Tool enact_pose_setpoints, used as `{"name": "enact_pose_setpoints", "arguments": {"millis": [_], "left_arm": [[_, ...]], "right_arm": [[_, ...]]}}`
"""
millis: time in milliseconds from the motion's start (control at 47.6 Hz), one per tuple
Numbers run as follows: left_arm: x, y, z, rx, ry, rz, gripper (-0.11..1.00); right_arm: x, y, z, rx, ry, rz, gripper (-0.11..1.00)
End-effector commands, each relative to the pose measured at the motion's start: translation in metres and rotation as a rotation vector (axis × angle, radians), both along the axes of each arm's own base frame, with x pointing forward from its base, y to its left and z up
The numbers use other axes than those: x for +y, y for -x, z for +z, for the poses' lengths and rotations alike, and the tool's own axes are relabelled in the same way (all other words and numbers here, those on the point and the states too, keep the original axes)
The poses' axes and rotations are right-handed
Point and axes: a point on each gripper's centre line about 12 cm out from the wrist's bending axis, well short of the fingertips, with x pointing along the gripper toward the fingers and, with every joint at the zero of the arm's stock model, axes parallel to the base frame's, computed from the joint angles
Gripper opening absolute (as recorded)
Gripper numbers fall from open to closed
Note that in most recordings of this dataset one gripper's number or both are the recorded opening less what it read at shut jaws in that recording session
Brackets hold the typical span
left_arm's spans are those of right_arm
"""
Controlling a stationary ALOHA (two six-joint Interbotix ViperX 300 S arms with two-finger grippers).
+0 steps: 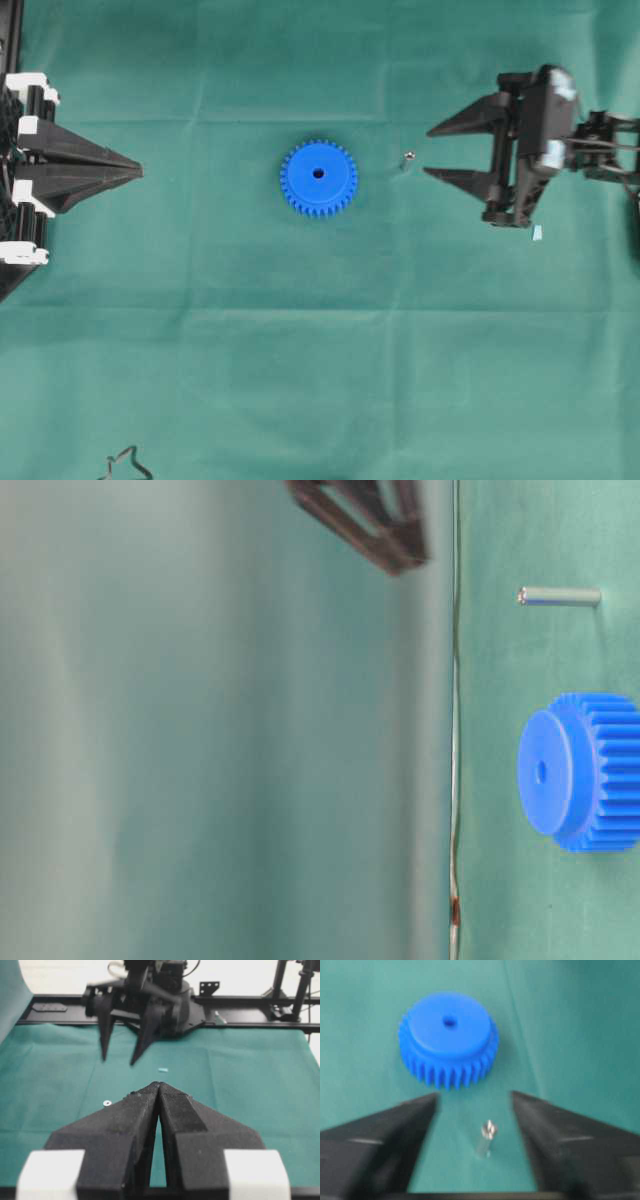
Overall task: Insert the shaft into the center hole of the gear.
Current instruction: 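Move the right gripper over the small metal shaft and grasp it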
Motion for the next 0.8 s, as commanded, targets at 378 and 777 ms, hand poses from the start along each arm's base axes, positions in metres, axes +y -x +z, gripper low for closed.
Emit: {"name": "enact_pose_setpoints", "arguments": {"millis": [378, 777], "left_arm": [[0.000, -0.004, 0.006, -0.008, -0.004, -0.002, 0.00], [0.000, -0.004, 0.005, 0.003, -0.002, -0.002, 0.00]], "right_arm": [[-0.014, -0.019, -0.051, 0.038, -0.018, -0.063, 0.74], [-0.016, -0.023, -0.052, 0.033, -0.027, -0.080, 0.69]]}}
